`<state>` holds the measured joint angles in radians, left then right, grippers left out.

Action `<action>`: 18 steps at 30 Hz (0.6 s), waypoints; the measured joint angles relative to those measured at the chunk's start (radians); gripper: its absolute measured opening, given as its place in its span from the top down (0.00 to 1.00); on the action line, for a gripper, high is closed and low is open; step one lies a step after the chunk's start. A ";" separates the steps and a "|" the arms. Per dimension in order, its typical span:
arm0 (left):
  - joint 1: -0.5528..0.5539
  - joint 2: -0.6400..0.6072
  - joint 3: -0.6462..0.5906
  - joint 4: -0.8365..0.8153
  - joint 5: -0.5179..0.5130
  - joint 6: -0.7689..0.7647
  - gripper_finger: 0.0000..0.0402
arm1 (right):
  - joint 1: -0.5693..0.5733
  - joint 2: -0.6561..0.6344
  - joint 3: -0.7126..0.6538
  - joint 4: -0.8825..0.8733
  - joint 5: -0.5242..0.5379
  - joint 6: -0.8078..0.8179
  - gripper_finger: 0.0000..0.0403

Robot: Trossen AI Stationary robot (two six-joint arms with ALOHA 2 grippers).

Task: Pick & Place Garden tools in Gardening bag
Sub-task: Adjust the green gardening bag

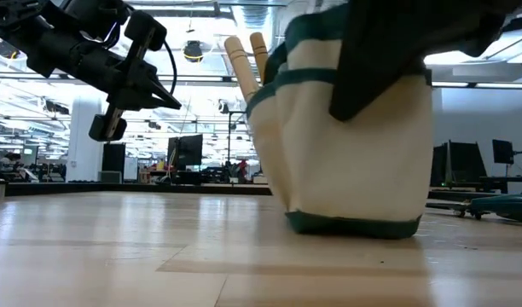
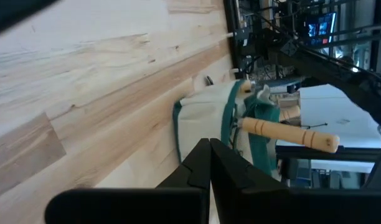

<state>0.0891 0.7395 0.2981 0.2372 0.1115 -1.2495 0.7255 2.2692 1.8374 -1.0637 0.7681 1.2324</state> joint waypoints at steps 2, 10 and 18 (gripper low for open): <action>0.000 0.000 0.000 0.004 -0.002 0.017 0.99 | -0.007 0.000 0.000 -0.046 0.001 0.000 1.00; 0.000 0.000 0.000 0.006 -0.006 0.019 0.99 | -0.051 0.000 0.000 -0.155 0.003 -0.020 1.00; 0.000 0.000 0.000 0.011 -0.006 0.019 0.98 | -0.049 -0.019 0.035 -0.170 -0.027 -0.060 1.00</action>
<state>0.0891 0.7395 0.2981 0.2480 0.1059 -1.2301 0.6767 2.2505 1.8727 -1.2334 0.7415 1.1728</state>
